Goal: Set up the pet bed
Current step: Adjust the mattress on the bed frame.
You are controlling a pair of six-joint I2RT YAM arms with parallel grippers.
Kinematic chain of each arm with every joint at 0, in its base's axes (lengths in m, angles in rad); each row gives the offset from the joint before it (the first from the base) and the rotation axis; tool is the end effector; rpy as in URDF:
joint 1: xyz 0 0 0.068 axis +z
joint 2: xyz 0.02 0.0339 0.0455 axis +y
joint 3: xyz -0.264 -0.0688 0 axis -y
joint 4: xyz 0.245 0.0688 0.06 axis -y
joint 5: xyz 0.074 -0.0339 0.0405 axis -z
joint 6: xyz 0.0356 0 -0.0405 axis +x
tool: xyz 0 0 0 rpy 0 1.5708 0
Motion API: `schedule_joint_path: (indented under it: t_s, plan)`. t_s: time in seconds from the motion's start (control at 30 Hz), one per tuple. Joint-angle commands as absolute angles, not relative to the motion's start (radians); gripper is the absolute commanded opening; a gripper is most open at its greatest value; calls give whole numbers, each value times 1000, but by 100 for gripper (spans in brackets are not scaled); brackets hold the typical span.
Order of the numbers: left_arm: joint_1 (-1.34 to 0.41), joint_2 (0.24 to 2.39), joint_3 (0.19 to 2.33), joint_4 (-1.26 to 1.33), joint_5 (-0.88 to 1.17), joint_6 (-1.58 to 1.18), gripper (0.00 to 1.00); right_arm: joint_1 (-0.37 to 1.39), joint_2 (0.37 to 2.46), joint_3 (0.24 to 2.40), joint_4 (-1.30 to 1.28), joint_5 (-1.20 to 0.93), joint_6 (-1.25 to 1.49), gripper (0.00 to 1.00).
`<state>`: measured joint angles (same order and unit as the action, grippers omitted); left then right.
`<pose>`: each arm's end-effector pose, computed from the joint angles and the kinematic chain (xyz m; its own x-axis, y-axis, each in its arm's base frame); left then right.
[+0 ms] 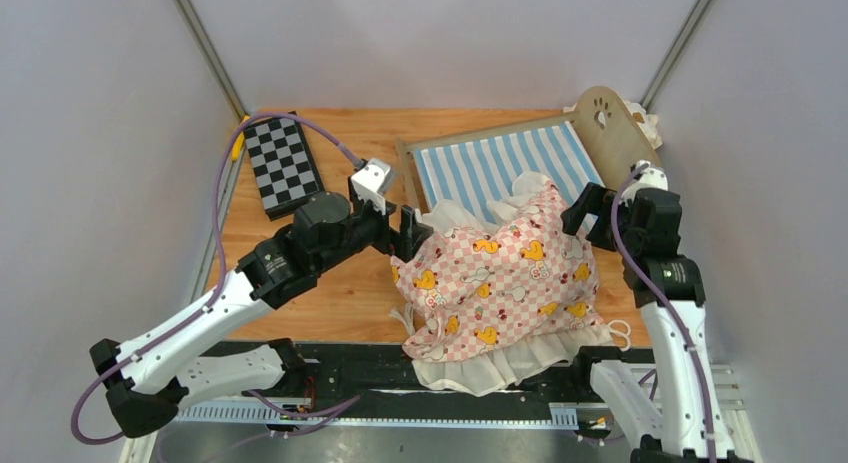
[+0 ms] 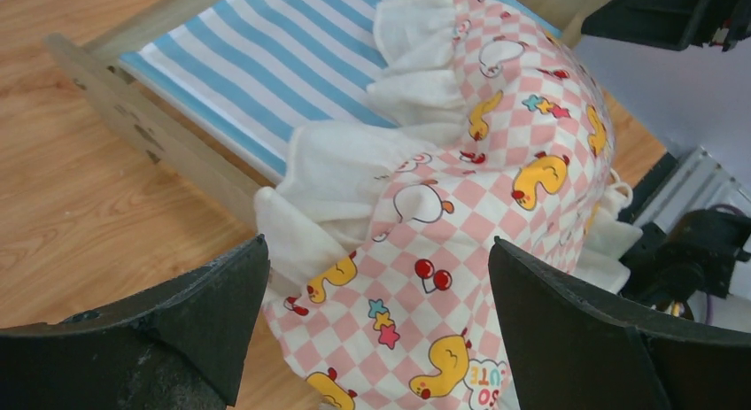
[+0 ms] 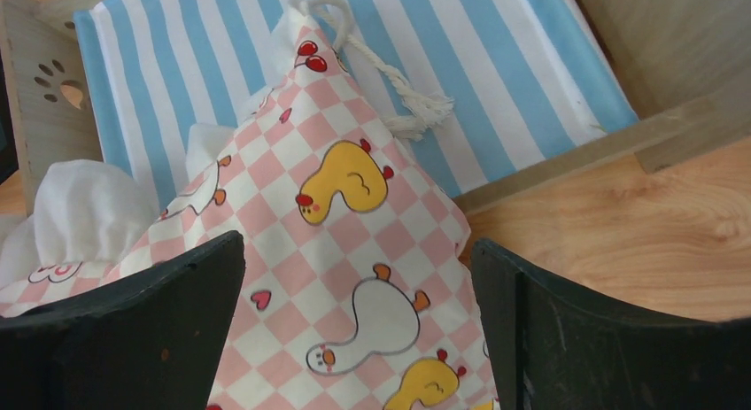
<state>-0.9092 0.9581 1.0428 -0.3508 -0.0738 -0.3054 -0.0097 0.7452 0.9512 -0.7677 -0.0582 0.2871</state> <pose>0.1329 -0.1663 0.3812 -0.3775 -0.0032 -0.9260 0.6602 0.7003 -0.2716 0.1462 0.0007 0.3430 -0.5220 0.2878 -0.8029 0.1129 0.9564 0.2694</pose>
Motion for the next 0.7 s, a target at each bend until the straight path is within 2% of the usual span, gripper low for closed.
schedule_joint_path:
  t_s: [0.0, 0.1, 0.37, 0.67]
  plan:
    - [-911, 990, 1091, -328, -237, -347, 100, -14, 863, 1016, -650, -153, 254, 99]
    - [-911, 1050, 1121, -355, -332, -398, 100, -14, 949, 1049, -622, -150, 277, 100]
    - [-911, 1176, 1138, -390, -420, -521, 100, -14, 1169, 1108, -567, -203, 314, 100]
    - [-911, 1200, 1021, -321, -384, -646, 100, -14, 1249, 1062, -522, -252, 320, 100]
